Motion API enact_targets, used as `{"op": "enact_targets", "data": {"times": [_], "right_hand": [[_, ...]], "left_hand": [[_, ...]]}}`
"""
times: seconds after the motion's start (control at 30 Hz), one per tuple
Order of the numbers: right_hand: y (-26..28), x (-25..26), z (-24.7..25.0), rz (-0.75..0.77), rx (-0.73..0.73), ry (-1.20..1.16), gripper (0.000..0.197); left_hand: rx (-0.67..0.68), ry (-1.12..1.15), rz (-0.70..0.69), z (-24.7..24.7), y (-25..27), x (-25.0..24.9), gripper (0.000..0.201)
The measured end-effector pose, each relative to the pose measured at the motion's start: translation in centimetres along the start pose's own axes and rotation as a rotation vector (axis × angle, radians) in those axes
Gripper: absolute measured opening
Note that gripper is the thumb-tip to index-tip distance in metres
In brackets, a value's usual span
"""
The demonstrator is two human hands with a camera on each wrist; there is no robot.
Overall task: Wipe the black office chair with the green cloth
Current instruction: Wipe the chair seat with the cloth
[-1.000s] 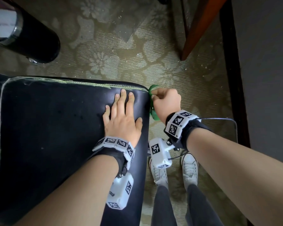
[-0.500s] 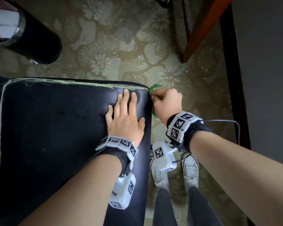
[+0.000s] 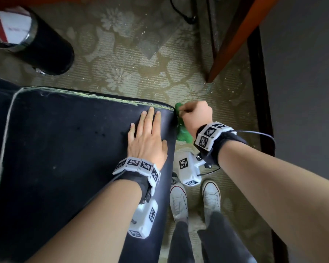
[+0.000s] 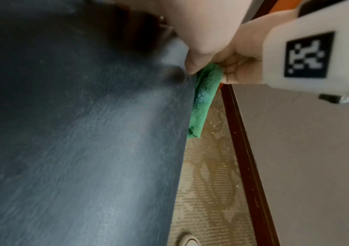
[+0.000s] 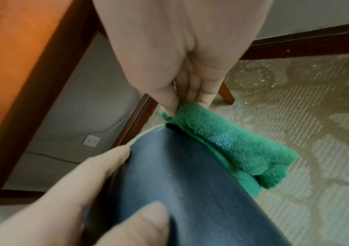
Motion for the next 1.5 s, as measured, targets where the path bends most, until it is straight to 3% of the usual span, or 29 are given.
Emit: {"op": "enact_targets", "data": {"times": [0.17,0.5,0.73,0.97,1.23,1.5], "right_hand": [[0.7,0.8,0.7,0.124,0.039,-0.003,0.012],[-1.4,-0.6,-0.8,0.120,0.131,-0.120,0.022],[-2.1,-1.4,-0.2,0.105,0.060,-0.107,0.020],[-1.8,1.2,-0.7,0.276,0.101,-0.038,0.022],[-2.1,-0.3,-0.4,0.179,0.050,-0.024,0.016],[-1.6,3.8,-1.7,0.392,0.114,0.121,0.008]], "left_hand": [[-0.030,0.074,0.159,0.5,0.4,1.3,0.088],[-0.066,0.059,0.177,-0.8,0.5,1.3,0.091],[-0.056,0.063,0.177,-1.5,0.5,1.2,0.092],[-0.060,0.053,0.172,-2.2,0.6,1.0,0.091],[-0.068,0.071,0.152,-2.4,0.7,1.4,0.089],[-0.072,0.088,0.138,-2.4,0.6,1.5,0.086]]}}
Point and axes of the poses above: each hand's wrist, its own y-axis away from the middle knuckle, its own z-axis out of the back of the hand, x = y × z, the point moved 1 cm from there along -y, towards the middle knuckle, and after that the axes turned 2 degrees about y, right-handed, at the moved point
